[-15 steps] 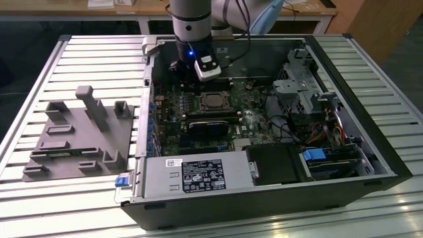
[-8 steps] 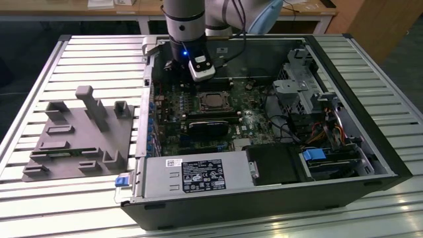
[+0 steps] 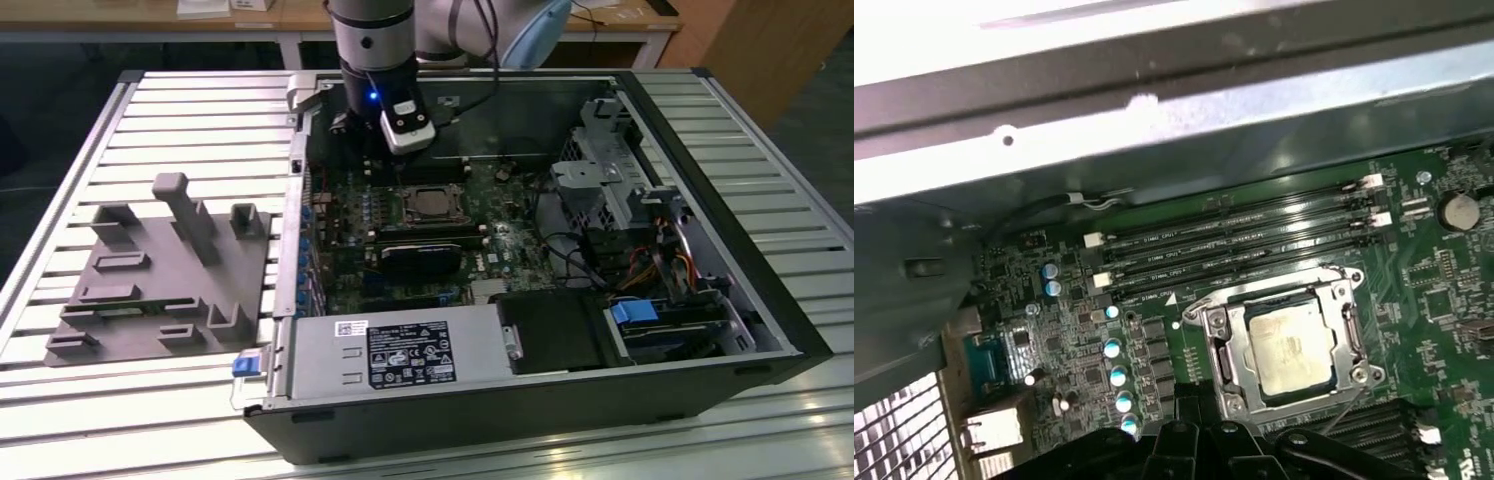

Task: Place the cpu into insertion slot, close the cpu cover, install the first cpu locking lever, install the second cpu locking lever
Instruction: 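Install the first cpu locking lever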

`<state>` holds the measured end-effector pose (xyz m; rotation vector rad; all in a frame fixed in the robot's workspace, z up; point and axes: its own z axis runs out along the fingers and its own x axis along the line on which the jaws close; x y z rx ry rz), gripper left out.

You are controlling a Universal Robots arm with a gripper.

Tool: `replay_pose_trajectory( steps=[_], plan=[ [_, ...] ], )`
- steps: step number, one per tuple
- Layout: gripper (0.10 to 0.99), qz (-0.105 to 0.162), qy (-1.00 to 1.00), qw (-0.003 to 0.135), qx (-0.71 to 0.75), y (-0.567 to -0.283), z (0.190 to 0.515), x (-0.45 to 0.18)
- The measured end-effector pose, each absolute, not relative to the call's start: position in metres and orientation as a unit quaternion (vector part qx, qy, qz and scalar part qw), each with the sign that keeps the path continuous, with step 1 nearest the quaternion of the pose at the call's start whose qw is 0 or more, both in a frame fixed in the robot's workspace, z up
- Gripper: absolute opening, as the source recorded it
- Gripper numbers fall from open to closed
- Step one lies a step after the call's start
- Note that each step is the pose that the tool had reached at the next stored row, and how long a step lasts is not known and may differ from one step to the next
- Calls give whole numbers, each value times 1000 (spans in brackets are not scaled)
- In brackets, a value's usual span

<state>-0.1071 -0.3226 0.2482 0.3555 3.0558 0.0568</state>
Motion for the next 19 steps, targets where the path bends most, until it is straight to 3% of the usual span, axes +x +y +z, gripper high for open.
replay_pose_trajectory(
  steps=[9, 19],
  plan=[
    [102, 44, 992, 30, 116, -323, 251, -114],
    [102, 113, 986, 22, 117, -323, 251, -121]
  ],
)
